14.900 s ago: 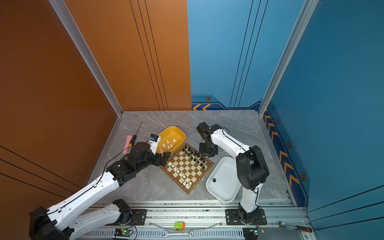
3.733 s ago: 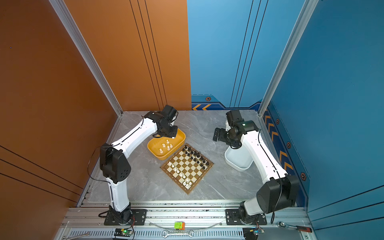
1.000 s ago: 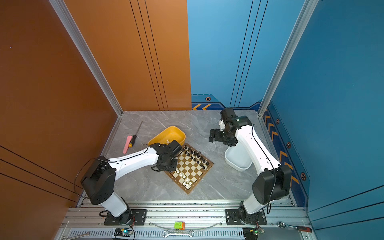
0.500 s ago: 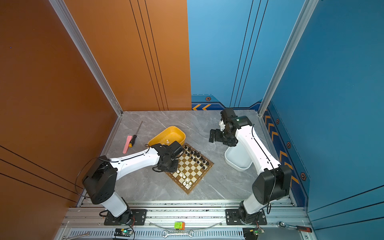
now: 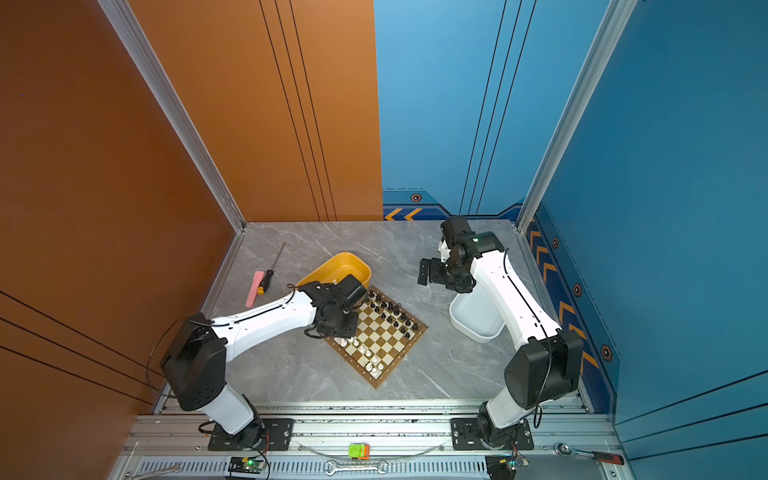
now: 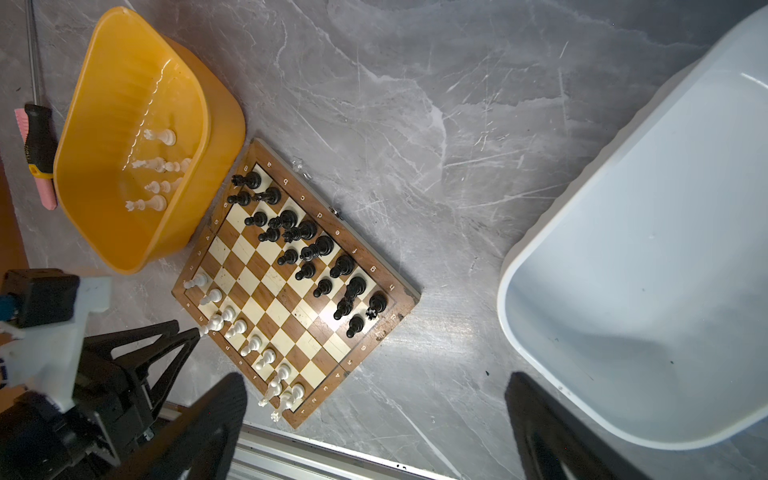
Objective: Set up the chess pieces on the board
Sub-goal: 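Return the left gripper over the remaining white pieces in the yellow tray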
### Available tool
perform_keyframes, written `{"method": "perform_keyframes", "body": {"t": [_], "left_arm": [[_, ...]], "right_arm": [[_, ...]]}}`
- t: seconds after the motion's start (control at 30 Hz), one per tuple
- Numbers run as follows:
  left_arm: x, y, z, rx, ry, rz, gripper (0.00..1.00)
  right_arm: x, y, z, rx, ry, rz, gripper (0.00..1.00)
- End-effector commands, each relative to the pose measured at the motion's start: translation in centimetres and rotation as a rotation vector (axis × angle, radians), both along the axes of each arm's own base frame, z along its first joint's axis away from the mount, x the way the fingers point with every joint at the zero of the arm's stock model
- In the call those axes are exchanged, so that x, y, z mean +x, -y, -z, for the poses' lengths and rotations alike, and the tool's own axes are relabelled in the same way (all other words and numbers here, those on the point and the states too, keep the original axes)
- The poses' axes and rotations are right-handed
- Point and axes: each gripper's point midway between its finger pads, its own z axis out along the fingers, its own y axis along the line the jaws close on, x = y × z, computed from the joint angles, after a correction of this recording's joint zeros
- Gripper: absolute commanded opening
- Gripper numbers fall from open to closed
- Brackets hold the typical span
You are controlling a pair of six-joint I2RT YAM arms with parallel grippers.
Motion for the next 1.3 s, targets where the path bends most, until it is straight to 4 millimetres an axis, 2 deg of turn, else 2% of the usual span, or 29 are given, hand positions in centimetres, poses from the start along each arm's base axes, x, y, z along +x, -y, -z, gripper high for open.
{"method": "perform_keyframes", "body": {"t": [0.0, 0.2, 0.33, 0.43, 0.63, 0.97, 1.27], "left_arm": [[0.6, -1.2, -2.0, -0.005, 0.028, -0.019, 0.34], [3.1, -3.8, -2.9, 0.004, 0.065, -0.093, 0.35], [6.3, -5.7, -3.9, 0.024, 0.110, -0.136, 0.36], [8.9, -7.1, -4.0, 0.061, 0.129, -0.163, 0.36], [12.5, -8.1, -3.4, 0.082, 0.125, -0.176, 0.34], [13.9, -9.6, 0.0, 0.110, 0.041, -0.175, 0.33], [14.7, -9.3, 1.9, 0.098, -0.006, -0.176, 0.31]], "right_arm": [[-0.1, 0.4, -0.2, -0.015, -0.009, -0.006, 1.00], [0.3, 0.3, -0.2, -0.010, -0.007, -0.006, 1.00], [0.7, -0.1, -0.2, 0.005, -0.009, -0.009, 1.00], [1.0, -0.3, -0.1, 0.014, -0.008, -0.005, 1.00], [1.4, 0.0, -0.2, 0.006, -0.001, 0.009, 1.00], [1.8, 1.7, -0.2, 0.001, -0.001, 0.062, 1.00], [2.4, 2.1, -0.1, 0.001, -0.014, 0.078, 1.00]]}}
